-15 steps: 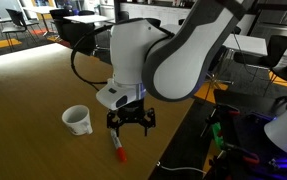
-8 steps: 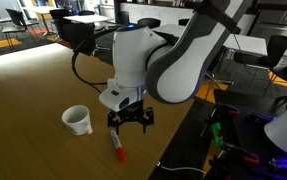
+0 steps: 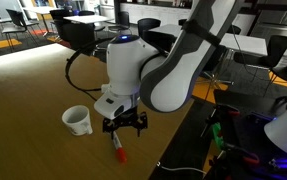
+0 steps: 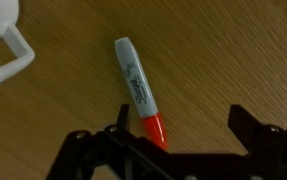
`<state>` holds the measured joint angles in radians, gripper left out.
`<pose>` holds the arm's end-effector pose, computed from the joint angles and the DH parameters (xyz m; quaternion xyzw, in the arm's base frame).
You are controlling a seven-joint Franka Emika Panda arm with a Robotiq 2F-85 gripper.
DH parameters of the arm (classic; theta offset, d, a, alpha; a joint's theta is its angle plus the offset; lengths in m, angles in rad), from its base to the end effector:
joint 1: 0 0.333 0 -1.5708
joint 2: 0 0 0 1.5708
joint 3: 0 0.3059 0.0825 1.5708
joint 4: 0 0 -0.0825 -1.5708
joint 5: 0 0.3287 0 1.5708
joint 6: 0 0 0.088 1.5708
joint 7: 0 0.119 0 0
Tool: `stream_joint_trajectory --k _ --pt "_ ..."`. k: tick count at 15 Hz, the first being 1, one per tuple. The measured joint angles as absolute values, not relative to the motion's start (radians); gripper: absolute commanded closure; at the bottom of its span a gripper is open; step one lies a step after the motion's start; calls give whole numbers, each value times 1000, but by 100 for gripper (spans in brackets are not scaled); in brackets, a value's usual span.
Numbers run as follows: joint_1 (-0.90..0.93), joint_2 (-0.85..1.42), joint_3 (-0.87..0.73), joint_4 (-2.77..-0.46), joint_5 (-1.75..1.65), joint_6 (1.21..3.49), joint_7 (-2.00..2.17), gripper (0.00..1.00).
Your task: Put the marker in the mug
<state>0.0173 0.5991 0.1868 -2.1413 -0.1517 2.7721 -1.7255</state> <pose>0.5256 0.1161 0.1584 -0.5249 -0.8505 -0.0333 0.0003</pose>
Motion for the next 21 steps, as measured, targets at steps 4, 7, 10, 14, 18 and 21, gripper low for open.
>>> stream_joint_trajectory --k 4,7,10,14,18,21 --pt "28 647 184 -2076 -184 2769 -1724 0" --pt "34 682 180 -2029 -192 2761 -1724 0" --pt "37 713 179 -2000 -193 2760 -1724 2" --pt "37 748 179 -1976 -193 2760 -1724 40" --pt "37 763 179 -1961 -193 2753 -1724 71" --pt "37 762 179 -1949 -193 2734 -1724 93"
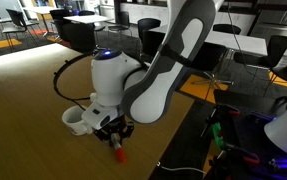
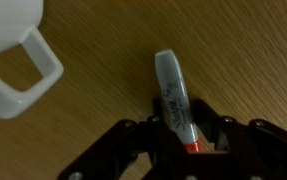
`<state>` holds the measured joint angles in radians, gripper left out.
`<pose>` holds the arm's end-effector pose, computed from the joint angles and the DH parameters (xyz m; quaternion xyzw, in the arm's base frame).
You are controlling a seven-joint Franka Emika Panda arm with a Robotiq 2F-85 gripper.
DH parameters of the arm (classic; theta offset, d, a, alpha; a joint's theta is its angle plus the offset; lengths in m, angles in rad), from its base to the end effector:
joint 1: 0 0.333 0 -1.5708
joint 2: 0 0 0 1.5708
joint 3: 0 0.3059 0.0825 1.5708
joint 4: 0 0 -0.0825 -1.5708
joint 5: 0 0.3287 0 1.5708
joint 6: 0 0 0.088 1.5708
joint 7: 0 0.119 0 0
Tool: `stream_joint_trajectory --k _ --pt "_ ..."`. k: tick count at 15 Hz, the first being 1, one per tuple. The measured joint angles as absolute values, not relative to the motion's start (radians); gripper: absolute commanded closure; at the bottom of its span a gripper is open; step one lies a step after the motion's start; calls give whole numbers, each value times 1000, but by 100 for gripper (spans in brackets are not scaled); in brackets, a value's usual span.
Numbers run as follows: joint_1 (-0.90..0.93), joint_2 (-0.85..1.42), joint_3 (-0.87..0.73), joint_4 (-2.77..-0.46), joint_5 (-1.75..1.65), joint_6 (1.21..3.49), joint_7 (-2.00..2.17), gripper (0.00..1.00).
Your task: Put the marker in the mug
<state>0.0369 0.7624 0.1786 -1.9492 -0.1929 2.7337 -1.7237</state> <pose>0.5614 0.1274 0.1226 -0.5128 -0.8580 -0.0297 0.0012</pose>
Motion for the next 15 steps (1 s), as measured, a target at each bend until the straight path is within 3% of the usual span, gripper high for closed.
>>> stream_joint_trajectory --k 1,7,15 --pt "37 762 179 -1946 -193 2726 -1724 98" --pt "15 761 189 -1941 -183 2724 -1724 94" --pt "-246 658 321 -2044 -43 2745 -1776 94"
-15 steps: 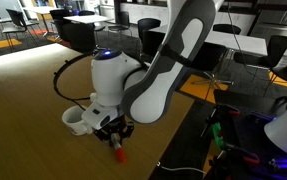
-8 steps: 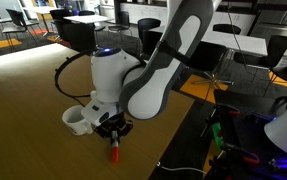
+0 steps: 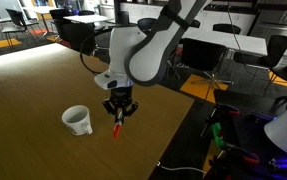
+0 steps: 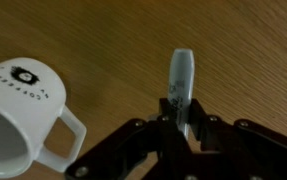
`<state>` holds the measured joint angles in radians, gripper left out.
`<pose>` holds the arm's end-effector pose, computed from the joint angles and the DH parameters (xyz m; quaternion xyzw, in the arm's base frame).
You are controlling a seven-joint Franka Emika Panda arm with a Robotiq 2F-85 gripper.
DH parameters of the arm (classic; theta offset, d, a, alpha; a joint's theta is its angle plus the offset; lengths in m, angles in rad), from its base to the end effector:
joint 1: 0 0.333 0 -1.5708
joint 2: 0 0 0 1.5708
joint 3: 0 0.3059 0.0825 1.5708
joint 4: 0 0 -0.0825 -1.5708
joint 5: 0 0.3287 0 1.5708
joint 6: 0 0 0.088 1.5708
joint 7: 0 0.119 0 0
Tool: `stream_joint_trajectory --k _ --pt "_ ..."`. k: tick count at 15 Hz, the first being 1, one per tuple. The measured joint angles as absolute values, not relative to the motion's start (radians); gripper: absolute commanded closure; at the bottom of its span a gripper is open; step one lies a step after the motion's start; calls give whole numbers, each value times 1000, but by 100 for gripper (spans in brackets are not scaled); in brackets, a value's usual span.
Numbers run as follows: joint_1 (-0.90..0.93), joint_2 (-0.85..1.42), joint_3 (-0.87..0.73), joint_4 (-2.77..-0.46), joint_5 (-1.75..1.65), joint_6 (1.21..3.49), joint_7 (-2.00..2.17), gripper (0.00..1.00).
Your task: Put the marker in the mug
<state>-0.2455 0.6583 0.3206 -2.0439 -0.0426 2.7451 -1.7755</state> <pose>0.5640 0.0410 0.1646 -0.6114 -0.7856 -0.0906 0.0283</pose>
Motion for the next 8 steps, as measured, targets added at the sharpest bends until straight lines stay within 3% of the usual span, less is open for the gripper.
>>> stream_joint_trajectory --k 8 --pt "-483 578 535 -2127 259 2745 -2034 94"
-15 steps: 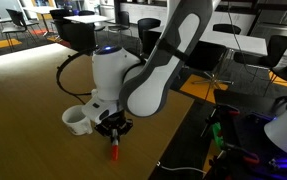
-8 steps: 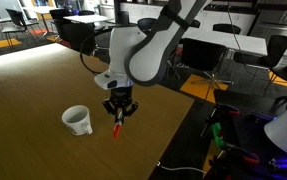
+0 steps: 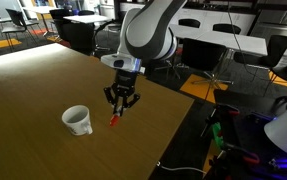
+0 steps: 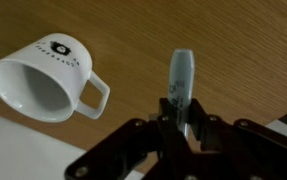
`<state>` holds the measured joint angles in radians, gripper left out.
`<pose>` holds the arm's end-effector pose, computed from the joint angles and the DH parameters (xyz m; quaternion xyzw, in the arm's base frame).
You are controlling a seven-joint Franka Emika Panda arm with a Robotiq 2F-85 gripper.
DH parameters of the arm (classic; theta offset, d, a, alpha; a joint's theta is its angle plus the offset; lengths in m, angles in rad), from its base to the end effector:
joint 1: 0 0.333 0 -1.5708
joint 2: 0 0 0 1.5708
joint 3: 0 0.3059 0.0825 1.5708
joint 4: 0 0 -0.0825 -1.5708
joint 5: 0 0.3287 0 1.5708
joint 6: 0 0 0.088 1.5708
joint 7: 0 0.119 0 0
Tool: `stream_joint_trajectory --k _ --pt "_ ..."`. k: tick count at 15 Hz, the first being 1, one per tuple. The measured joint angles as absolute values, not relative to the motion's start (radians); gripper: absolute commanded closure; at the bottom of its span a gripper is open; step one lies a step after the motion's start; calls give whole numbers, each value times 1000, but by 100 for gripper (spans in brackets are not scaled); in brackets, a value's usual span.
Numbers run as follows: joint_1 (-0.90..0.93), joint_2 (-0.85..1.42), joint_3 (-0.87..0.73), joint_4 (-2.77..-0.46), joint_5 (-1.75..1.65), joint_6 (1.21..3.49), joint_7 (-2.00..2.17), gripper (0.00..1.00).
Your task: Put the marker in the mug
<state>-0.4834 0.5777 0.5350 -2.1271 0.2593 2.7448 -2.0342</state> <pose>0.5520 0.0154 0.2045 -0.6243 -0.7556 -0.1855 0.0698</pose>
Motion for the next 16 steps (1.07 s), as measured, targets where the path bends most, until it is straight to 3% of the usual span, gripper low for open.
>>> stream_joint_trajectory --k 8,16 --pt "-619 531 682 -2158 580 2708 -2352 94" --pt "-669 514 714 -2137 844 2527 -2606 94"
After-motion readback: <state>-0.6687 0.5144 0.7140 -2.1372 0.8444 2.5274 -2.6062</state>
